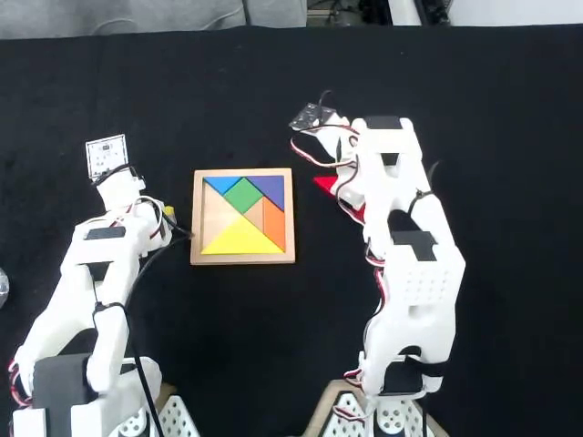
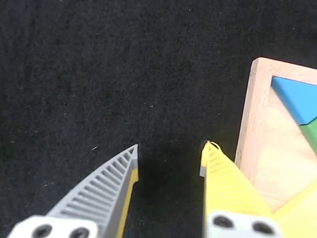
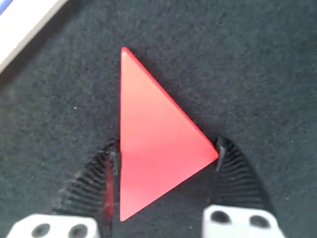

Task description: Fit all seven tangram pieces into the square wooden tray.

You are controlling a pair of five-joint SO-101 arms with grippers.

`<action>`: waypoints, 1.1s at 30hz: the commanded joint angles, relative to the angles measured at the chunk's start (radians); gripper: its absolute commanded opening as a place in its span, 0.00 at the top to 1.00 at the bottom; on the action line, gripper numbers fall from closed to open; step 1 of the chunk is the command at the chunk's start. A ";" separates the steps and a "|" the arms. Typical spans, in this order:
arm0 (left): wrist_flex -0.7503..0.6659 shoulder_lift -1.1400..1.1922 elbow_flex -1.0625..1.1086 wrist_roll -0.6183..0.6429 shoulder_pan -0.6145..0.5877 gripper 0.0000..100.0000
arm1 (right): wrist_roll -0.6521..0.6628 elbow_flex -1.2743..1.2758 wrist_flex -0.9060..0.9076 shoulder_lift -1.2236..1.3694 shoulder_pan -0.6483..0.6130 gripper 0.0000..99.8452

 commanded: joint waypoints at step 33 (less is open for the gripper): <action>-0.014 -0.012 -0.053 0.002 0.005 0.79 | -0.523 -0.127 0.428 -0.527 -0.230 0.95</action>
